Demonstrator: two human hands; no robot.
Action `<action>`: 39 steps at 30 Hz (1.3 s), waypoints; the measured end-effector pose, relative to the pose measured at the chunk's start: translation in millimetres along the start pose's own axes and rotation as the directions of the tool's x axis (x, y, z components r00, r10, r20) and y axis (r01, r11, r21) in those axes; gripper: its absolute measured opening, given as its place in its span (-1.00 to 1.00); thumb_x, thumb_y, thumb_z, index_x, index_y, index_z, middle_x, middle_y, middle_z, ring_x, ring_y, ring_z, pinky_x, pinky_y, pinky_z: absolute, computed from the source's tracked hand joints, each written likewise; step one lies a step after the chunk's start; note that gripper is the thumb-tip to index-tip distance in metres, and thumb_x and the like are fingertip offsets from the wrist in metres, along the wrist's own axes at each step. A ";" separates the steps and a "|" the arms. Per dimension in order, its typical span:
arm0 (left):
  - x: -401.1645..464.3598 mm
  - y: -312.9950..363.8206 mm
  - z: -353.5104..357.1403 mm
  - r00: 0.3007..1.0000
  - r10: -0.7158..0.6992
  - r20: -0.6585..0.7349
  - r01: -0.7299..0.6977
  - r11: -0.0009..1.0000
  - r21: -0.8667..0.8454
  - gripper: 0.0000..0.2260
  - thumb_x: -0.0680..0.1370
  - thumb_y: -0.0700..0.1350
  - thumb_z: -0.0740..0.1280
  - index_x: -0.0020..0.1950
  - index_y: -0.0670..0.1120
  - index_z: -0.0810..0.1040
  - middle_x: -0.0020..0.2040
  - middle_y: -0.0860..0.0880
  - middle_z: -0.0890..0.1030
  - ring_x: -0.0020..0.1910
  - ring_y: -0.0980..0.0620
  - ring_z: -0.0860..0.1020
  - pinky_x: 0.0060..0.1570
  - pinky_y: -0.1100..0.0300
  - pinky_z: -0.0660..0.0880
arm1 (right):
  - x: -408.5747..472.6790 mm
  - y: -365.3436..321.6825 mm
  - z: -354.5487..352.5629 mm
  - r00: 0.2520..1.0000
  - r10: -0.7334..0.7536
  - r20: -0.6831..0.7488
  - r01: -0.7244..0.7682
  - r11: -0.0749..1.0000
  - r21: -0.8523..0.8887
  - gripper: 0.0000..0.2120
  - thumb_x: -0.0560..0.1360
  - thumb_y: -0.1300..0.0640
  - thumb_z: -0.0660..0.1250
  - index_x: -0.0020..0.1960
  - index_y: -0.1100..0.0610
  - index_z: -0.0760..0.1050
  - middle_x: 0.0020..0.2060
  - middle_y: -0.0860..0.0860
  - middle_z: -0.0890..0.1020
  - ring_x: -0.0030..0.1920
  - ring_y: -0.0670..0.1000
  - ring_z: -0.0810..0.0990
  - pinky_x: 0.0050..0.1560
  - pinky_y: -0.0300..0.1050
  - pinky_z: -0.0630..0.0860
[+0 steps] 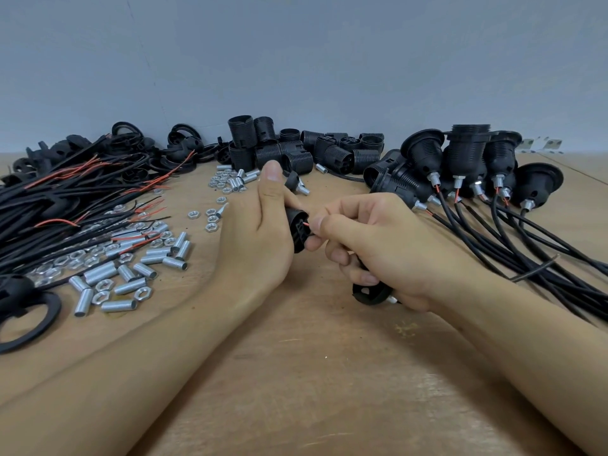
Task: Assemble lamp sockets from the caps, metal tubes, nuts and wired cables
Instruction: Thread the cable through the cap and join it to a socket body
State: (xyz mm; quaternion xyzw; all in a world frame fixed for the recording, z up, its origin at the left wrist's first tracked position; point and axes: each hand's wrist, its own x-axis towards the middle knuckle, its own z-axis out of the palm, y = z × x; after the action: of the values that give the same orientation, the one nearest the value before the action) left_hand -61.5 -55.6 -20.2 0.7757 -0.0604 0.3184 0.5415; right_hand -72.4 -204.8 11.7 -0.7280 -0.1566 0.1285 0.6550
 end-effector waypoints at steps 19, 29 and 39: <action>-5.1 16.4 -4.2 0.974 0.224 0.035 -0.222 0.912 0.346 -0.55 0.68 -0.02 0.00 -0.27 -0.18 0.49 -0.46 0.08 0.38 -0.42 -0.10 0.41 -0.32 -0.06 0.30 | 2.5 8.3 -0.7 0.987 -0.143 -0.078 0.124 0.971 -0.205 -0.78 0.53 0.21 0.36 -0.29 0.17 0.57 -0.48 0.10 0.49 -0.59 -0.10 0.30 -0.59 -0.31 0.23; -1.7 5.1 -3.0 0.995 -0.042 0.090 0.035 0.997 0.076 -0.41 0.71 0.06 0.01 -0.35 -0.22 0.53 -0.45 -0.17 0.50 -0.39 -0.08 0.46 -0.29 -0.01 0.38 | -2.5 13.3 6.9 0.855 -0.518 -0.017 0.426 0.721 -0.546 -0.92 0.54 0.20 0.36 -0.13 0.12 0.55 -0.49 0.10 0.53 -0.49 0.03 0.42 -0.45 -0.25 0.29; 1.8 0.6 1.2 0.972 -0.233 0.015 0.233 0.968 -0.089 -0.38 0.72 0.09 0.02 -0.45 -0.09 0.53 -0.58 0.05 0.47 -0.58 0.15 0.43 -0.59 0.33 0.32 | -2.6 12.4 7.1 0.904 -0.427 -0.019 0.374 0.812 -0.448 -0.87 0.56 0.16 0.34 -0.17 0.09 0.53 -0.49 0.08 0.55 -0.53 0.00 0.39 -0.50 -0.20 0.26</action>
State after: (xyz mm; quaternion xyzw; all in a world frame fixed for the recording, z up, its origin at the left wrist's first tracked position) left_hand -59.8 -56.5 -18.9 0.7530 0.0154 0.2477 0.6094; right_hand -76.8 -200.5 -1.4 -0.8120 -0.2920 -0.0941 0.4965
